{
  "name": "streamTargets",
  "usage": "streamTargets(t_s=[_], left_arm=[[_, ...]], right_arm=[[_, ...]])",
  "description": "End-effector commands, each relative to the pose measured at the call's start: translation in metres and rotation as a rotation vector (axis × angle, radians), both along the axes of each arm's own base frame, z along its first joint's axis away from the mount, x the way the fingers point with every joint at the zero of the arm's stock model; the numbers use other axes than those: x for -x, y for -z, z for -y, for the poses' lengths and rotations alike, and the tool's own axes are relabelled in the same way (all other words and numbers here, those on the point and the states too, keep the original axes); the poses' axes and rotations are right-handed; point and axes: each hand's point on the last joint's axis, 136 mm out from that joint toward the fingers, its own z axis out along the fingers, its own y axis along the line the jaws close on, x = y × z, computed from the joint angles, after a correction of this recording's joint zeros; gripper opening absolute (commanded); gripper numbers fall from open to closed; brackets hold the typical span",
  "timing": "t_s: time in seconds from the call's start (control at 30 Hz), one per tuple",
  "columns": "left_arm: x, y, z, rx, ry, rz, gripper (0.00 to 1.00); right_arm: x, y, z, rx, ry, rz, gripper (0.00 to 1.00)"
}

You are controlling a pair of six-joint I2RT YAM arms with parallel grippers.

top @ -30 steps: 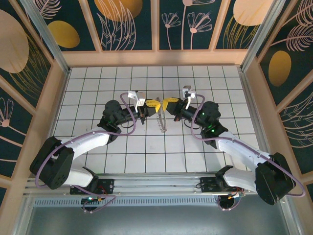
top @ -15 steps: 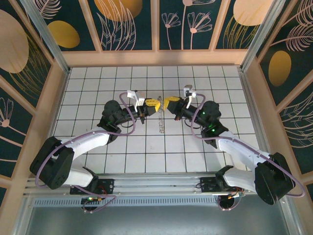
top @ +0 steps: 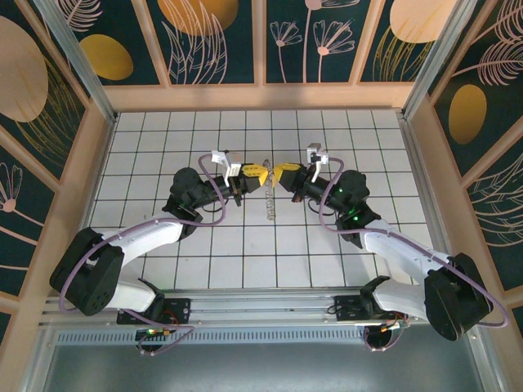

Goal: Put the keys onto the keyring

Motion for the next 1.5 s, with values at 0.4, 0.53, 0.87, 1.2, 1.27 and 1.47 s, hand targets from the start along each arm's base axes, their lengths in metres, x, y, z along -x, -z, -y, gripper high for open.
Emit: streamTargets(t_s=[0.4,0.53,0.87,1.2,1.27,1.47], left_arm=[[0.010,-0.035,-0.003,0.095,0.009,0.102,0.00],[0.009,-0.035,-0.003,0.095,0.005,0.100,0.00],[0.009,-0.035,-0.003,0.097,0.007,0.100,0.00],[0.007,-0.033,-0.003,0.100,0.003,0.097,0.00],[0.007,-0.032,-0.003,0.100,0.004,0.098,0.00],[0.005,-0.030,-0.001,0.103,0.007,0.084,0.00]], right_arm=[[0.004,0.013,-0.006,-0.060,-0.064,-0.059,0.00],[0.003,0.015,-0.004,-0.058,-0.057,-0.073,0.00],[0.001,0.021,0.002,-0.052,-0.027,-0.098,0.09],[0.008,0.019,0.009,-0.055,-0.013,-0.098,0.31],[0.010,0.018,0.012,-0.055,-0.006,-0.092,0.32],[-0.002,0.007,0.029,-0.067,0.058,-0.065,0.39]])
